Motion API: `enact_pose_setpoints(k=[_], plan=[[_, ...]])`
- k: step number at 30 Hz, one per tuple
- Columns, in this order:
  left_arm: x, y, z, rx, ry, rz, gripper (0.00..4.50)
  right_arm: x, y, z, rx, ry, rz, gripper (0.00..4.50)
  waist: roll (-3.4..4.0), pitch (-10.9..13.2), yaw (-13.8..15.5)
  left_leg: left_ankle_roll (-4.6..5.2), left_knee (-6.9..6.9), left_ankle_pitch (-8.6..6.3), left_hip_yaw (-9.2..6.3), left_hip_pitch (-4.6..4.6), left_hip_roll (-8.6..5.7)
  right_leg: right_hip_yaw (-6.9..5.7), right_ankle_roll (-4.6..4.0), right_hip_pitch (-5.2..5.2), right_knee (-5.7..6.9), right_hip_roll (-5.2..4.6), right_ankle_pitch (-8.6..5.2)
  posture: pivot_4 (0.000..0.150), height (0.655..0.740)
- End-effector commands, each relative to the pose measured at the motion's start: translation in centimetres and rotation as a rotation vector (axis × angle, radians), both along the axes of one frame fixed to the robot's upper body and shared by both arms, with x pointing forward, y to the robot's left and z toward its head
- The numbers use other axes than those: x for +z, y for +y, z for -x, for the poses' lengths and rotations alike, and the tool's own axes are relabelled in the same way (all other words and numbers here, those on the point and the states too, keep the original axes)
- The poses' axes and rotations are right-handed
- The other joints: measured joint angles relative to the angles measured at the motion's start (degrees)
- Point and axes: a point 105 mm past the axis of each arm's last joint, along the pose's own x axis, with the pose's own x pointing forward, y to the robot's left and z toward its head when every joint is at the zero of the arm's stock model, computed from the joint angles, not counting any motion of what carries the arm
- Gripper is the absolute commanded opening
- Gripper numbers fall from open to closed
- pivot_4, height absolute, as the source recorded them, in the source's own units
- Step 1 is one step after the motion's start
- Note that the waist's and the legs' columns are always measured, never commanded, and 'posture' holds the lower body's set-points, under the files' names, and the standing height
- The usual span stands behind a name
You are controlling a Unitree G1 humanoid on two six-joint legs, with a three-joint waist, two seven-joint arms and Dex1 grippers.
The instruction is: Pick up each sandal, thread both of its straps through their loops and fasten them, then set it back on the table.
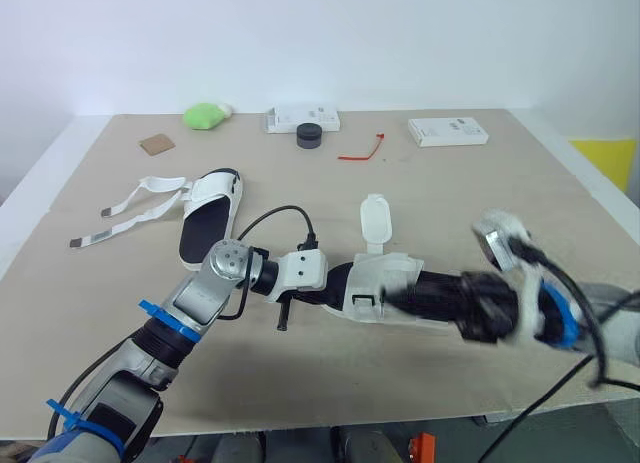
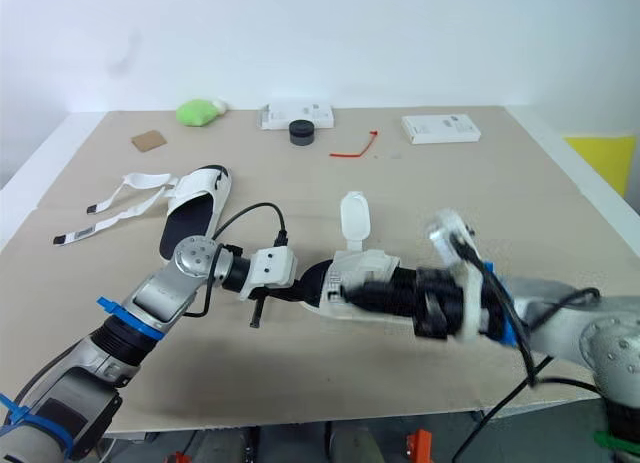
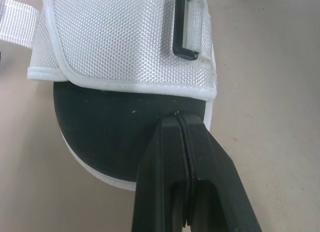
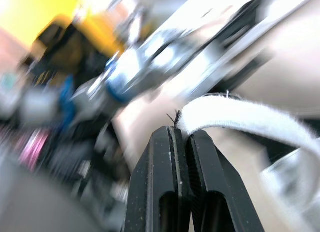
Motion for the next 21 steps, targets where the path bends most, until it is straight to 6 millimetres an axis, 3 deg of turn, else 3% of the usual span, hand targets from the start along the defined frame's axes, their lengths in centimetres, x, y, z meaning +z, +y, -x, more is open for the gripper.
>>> enact_pose_setpoints(k=[1,7,13,18,21], plan=[[-2.6,1.1,0.3,0.021,0.055,-0.097,0.0,0.0,-0.3,-1.7,-0.107,0.005,0.009,0.04,0.0,0.0,0.0,0.0,-0.01,0.0,0.0,-0.01,0.0,0.01,-0.01,0.0,0.0,0.01,-0.01,0.15,0.74],[-2.6,1.2,0.5,0.022,0.053,-0.095,0.0,-1.3,-0.6,-2.9,-0.203,0.062,0.013,0.04,0.02,0.0,0.0,0.03,-0.05,-0.02,0.0,-0.04,0.0,0.03,0.02,-0.02,-0.01,0.01,-0.05,0.15,0.74],[-2.5,1.0,0.4,0.024,0.051,-0.09,0.0,-1.2,-1.8,-5.7,-0.337,0.152,-0.089,0.04,0.01,0.0,-0.5,0.07,-0.01,0.01,0.03,0.01,0.02,0.08,0.0,0.0,0.0,0.03,0.04,0.15,0.74],[-2.5,1.0,0.4,0.03,0.054,-0.087,0.0,2.3,-0.6,-3.4,-0.149,0.137,-0.24,0.04,0.05,0.0,-0.5,0.1,-0.04,0.02,0.04,-0.03,0.01,0.13,0.0,-0.01,0.0,0.04,0.02,0.15,0.74],[-2.7,1.1,0.4,0.033,0.056,-0.088,0.0,3.0,-0.3,-2.5,-0.092,0.13,-0.257,0.04,0.06,0.0,-0.5,0.1,-0.05,0.02,0.02,-0.05,0.0,0.13,0.02,-0.01,-0.01,0.04,0.0,0.15,0.74]])
